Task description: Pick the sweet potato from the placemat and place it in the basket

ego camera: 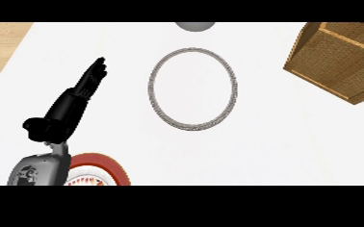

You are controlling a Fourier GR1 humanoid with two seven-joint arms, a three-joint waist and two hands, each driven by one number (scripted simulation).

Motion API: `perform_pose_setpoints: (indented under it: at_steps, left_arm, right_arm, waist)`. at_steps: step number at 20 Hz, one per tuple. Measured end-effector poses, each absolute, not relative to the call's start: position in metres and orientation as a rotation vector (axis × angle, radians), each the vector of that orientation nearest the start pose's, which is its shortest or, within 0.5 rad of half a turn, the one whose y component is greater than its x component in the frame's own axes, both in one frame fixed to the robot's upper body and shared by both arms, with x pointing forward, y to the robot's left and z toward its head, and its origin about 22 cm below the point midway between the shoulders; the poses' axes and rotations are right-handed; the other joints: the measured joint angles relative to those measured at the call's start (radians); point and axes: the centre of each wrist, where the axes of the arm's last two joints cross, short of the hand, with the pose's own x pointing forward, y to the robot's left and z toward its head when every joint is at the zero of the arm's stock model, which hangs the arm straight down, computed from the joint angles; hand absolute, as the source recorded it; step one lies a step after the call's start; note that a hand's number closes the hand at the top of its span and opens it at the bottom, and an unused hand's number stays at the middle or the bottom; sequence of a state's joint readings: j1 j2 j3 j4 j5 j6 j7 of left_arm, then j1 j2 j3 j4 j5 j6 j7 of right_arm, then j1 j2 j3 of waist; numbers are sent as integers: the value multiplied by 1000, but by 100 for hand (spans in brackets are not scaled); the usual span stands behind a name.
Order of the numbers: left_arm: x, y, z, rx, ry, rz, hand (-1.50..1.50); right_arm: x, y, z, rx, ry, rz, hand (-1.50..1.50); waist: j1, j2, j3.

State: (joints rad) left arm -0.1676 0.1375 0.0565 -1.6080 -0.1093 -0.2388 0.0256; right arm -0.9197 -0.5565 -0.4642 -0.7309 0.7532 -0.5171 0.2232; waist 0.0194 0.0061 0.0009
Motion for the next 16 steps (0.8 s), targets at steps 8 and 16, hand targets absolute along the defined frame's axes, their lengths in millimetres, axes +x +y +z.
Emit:
perform_pose_setpoints:
  at_steps: [8,16]
  left_arm:
    - [282,261,62,29,-1695,-397,0]
    - [277,259,61,18,-1689,-396,0]
  right_arm:
    - [411,-419,183,-1377,-1485,-283,-150]
    - [413,-429,201,-1339,-1576,-304,-150]
  waist:
    - [2,2,0]
    - [4,1,0]
